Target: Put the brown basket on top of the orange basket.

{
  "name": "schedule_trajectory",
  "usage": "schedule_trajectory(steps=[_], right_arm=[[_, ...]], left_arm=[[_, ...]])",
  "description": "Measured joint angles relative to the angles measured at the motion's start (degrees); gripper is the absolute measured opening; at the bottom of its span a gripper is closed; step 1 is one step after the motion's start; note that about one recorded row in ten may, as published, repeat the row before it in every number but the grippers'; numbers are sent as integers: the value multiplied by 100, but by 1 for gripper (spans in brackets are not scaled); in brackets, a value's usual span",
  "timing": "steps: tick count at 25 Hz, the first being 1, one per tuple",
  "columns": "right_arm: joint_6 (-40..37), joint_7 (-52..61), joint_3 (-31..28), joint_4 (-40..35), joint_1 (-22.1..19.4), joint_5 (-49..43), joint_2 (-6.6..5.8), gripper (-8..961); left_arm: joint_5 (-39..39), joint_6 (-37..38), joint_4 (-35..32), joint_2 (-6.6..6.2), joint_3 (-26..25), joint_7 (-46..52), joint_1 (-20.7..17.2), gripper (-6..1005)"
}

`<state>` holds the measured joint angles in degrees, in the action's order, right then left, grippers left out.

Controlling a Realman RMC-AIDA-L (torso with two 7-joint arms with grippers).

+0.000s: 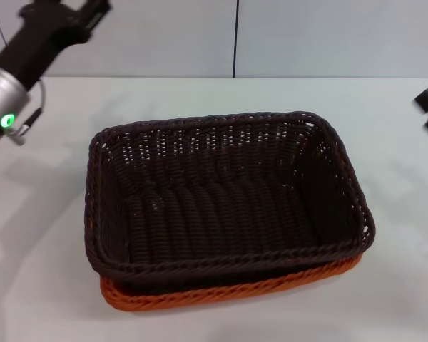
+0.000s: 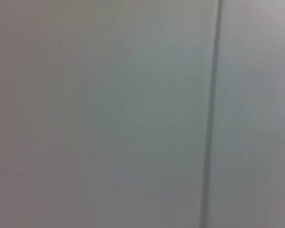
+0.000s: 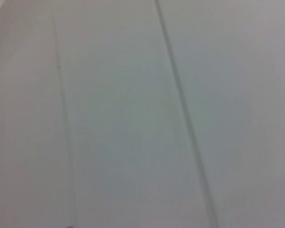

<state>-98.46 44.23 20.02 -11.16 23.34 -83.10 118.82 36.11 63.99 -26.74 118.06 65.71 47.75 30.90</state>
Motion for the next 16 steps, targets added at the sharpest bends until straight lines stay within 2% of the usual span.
schedule_trajectory(steps=[5, 7, 9, 16], right_arm=[[606, -647, 2, -216, 88, 907, -15, 695], [911, -1094, 3, -213, 184, 1315, -16, 695], [1358, -1715, 3, -152, 370, 1863, -17, 695], [1950, -2464, 2, -34, 723, 2648, -12, 695]], left_arm=[[2, 406, 34, 2, -480, -94, -358, 689], [3, 676, 81, 12, -768, -121, -609, 689], [3, 774, 113, 15, -860, -154, -701, 689], [0, 1433, 753, 12, -1424, -624, -915, 689]])
